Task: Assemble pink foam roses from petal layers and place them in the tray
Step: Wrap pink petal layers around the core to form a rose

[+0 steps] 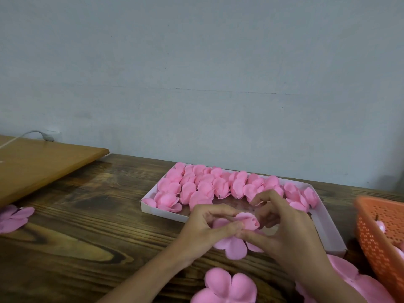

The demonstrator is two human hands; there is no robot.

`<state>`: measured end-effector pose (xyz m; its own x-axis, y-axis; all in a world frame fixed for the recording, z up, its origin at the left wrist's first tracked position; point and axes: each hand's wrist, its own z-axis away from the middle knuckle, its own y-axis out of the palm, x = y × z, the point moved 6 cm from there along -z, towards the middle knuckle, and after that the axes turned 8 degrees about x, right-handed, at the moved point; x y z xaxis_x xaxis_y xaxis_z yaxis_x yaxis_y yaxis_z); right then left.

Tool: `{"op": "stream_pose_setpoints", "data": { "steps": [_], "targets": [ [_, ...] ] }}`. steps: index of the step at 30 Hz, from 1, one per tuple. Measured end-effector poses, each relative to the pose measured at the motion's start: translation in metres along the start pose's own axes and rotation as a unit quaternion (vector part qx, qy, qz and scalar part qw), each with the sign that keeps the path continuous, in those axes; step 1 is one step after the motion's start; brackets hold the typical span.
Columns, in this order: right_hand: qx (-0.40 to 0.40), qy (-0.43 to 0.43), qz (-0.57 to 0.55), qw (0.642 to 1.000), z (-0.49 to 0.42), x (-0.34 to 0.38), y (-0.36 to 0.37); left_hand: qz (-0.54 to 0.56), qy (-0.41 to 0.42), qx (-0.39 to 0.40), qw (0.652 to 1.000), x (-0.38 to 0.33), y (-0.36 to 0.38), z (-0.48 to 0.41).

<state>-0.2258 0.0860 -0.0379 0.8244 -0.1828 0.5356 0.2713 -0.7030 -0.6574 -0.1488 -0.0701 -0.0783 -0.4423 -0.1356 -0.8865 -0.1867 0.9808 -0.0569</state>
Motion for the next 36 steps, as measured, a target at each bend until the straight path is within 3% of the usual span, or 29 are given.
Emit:
{"op": "stream_pose_setpoints", "data": {
  "steps": [14, 21, 27, 36],
  "targets": [
    [0.001, -0.003, -0.131, 0.991, -0.0017, 0.0003, -0.0015, 0.054, -0.007, -0.014, 0.998, 0.0025, 0.0003, -0.0011],
    [0.009, -0.002, -0.161, 0.987, -0.0015, 0.0009, 0.0010, 0.114, -0.029, 0.058, 0.991, 0.0060, 0.0005, -0.0020],
    [0.026, -0.011, -0.190, 0.981, -0.0028, 0.0042, 0.0006, 0.086, -0.045, 0.045, 0.994, 0.0086, -0.0047, -0.0020],
    [0.035, -0.031, -0.206, 0.977, -0.0037, 0.0065, 0.0004, 0.091, -0.050, 0.088, 0.991, 0.0081, -0.0013, -0.0021]
  ]
}}
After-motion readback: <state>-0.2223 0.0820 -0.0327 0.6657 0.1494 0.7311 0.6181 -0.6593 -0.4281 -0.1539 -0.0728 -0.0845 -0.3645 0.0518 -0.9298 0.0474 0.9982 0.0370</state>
